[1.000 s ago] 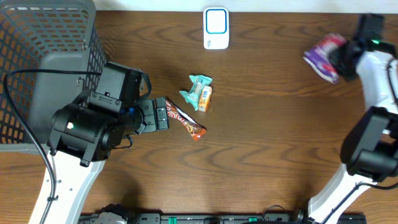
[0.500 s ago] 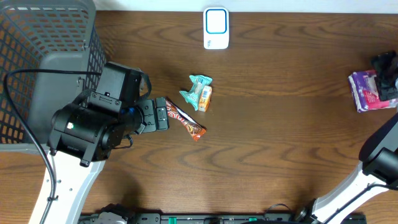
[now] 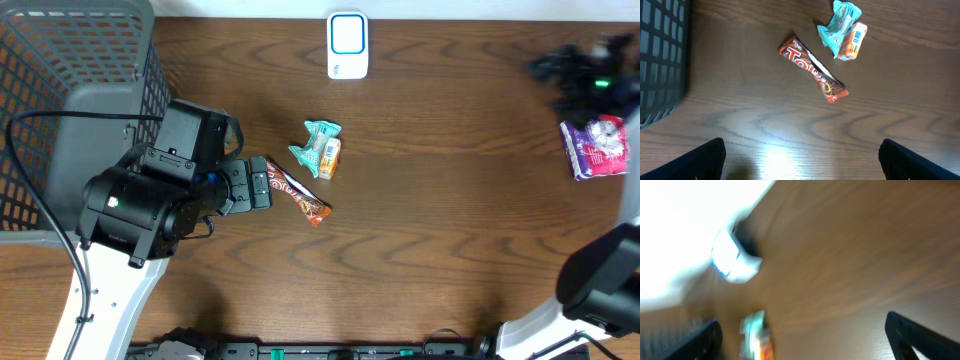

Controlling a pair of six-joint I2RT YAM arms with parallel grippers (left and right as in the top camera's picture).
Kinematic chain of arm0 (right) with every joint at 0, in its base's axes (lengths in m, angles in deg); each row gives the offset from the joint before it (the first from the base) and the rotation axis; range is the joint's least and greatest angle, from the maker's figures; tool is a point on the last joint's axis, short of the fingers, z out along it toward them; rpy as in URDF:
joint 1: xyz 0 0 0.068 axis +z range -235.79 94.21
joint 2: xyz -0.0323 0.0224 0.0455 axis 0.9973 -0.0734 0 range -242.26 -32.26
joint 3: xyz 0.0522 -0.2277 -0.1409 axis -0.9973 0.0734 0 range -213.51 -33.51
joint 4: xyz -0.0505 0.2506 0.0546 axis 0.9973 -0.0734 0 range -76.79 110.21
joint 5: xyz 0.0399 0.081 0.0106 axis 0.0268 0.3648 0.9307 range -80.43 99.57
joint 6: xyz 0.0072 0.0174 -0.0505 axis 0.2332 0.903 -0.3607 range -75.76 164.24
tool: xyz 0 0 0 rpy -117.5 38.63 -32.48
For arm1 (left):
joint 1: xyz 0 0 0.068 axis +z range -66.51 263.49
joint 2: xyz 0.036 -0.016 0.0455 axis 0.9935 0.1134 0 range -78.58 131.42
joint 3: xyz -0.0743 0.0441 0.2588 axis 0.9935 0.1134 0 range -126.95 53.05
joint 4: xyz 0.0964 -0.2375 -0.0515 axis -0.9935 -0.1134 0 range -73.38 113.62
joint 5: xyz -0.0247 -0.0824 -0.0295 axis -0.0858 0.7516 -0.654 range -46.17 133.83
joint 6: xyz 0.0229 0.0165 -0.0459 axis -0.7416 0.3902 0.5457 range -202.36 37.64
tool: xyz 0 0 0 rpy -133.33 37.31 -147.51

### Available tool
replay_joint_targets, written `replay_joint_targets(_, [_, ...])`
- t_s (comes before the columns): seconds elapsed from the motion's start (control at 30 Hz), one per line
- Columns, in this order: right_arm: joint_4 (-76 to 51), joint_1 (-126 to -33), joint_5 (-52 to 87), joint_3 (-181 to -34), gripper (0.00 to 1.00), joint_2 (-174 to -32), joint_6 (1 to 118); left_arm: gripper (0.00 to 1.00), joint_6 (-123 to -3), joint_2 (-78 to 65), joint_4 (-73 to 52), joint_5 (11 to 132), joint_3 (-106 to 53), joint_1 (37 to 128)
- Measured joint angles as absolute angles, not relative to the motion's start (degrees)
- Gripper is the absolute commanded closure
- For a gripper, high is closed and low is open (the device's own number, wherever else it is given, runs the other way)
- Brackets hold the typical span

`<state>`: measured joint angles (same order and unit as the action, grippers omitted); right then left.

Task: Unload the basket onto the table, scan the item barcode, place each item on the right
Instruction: 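Reach the right gripper toward the orange Kleenex packet near the scanner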

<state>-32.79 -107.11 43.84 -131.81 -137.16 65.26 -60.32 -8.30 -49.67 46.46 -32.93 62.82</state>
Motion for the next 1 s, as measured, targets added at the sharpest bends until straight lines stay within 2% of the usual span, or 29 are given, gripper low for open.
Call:
replay_joint_targets(0.1, [-37.60, -97.96, 45.19, -131.63, 0.06, -137.62, 58.29, 0.02, -60.32, -8.30, -49.65, 46.44, -32.93, 62.82])
replay_joint_targets(0.23, [-38.73, -87.86, 43.03, -130.26, 0.07, -139.80, 56.51, 0.02, -60.32, -8.30, -49.70, 46.46, -32.93, 62.82])
replay_joint_targets(0.27, [-38.47, -85.13, 42.31, -129.93, 0.10, -140.70, 56.58, 0.02, -60.32, -8.28, -49.70, 46.46, -32.93, 62.82])
replay_joint_targets(0.3, [-37.94, -82.59, 41.80, -129.62, 0.21, -141.68, 56.84, 0.02, -60.32, -8.28, -49.70, 46.46, -32.93, 62.82])
replay_joint_targets(0.33, [-37.05, -80.36, 41.39, -129.36, 0.26, -142.62, 57.21, 0.02, -60.32, -8.30, -49.70, 46.46, -32.93, 62.82])
replay_joint_targets(0.47, [-31.13, -72.23, 39.79, -128.90, 0.36, -146.47, 59.86, 0.02, -60.32, -8.30, -49.70, 46.46, -32.93, 62.82])
replay_joint_targets(0.57, [-27.26, -67.53, 37.43, -128.88, 0.37, -149.09, 64.47, 0.02, -60.32, -8.30, -49.70, 46.46, -32.93, 62.82])
replay_joint_targets(0.67, [-23.98, -63.68, 35.01, -128.88, 0.32, -151.78, 69.50, 0.02, -60.34, -8.30, -49.67, 46.46, -32.93, 62.82])
replay_joint_targets(0.77, [-21.68, -61.48, 33.45, -128.88, 0.34, -153.83, 71.90, 0.02, -60.32, -8.30, -49.67, 46.46, -32.93, 62.82])
replay_joint_targets(1.0, [-27.54, -59.47, 22.46, -128.64, 0.36, -156.63, 74.07, 0.02, -60.32, -8.30, -49.67, 46.44, -32.93, 62.82])
